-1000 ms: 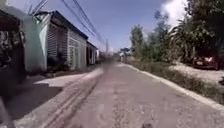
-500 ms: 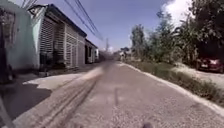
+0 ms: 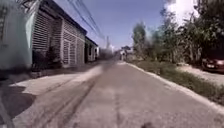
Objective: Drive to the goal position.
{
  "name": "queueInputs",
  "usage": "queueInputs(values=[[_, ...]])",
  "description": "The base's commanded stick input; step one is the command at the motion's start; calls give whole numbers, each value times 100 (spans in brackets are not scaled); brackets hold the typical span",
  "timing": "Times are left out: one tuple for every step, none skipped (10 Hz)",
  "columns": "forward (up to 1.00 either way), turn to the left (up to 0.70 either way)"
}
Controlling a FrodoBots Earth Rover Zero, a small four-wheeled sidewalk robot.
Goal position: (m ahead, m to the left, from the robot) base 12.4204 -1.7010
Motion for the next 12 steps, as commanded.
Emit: queueInputs(values=[[99, 0], [99, 0], [99, 0], [99, 0], [99, 0], [99, 0], [99, 0], [99, 0], [99, 0], [99, 0], [99, 0], [99, 0]])
